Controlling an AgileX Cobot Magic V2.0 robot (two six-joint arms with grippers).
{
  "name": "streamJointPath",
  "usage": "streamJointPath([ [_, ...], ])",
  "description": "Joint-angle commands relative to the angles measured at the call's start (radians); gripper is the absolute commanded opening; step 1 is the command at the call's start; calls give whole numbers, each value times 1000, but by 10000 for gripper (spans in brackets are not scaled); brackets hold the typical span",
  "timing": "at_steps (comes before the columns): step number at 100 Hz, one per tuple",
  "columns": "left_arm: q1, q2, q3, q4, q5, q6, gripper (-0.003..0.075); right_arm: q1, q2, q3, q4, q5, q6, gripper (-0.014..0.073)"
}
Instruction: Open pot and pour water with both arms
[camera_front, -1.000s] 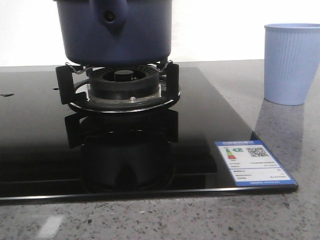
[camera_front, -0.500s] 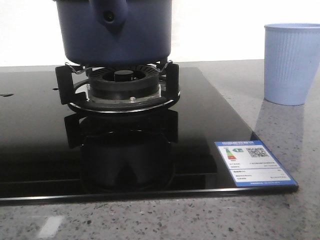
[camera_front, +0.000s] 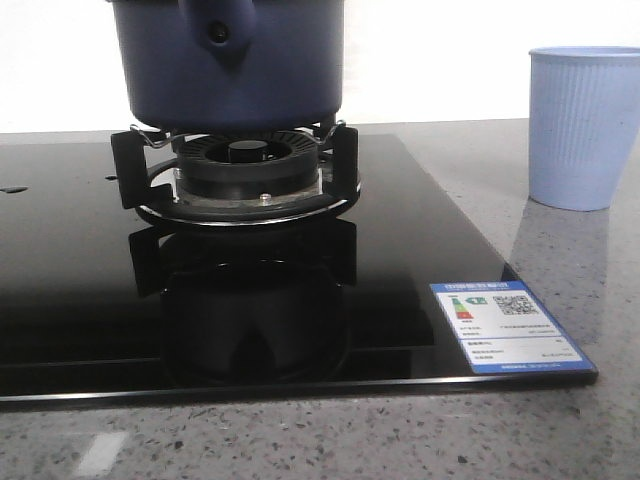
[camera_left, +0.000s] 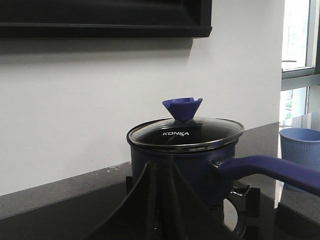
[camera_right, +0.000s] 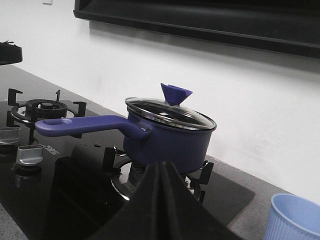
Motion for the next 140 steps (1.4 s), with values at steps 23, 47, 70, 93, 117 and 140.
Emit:
streamJointPath([
  [23, -4, 6, -26, -16, 4, -4, -19, -1, 12, -24, 31, 30, 0, -63],
  [47, -4, 6, -24, 305, 4, -198, -19, -1, 12, -24, 31, 30, 0, -63],
  [70, -4, -5, -24, 1260, 58, -1195, -19, -1, 12, -24, 31, 30, 0, -66],
  [93, 1, -119, 83, 1509, -176, -1379, -19, -1, 12, -24, 31, 32, 0, -66],
  [117, 101, -253, 273, 1648, -220, -1661, -19, -1, 12, -24, 31, 32, 0, -66],
  [140, 170, -305, 377, 1613, -114, -1662, -19, -1, 12, -24, 31, 32, 0, -66],
])
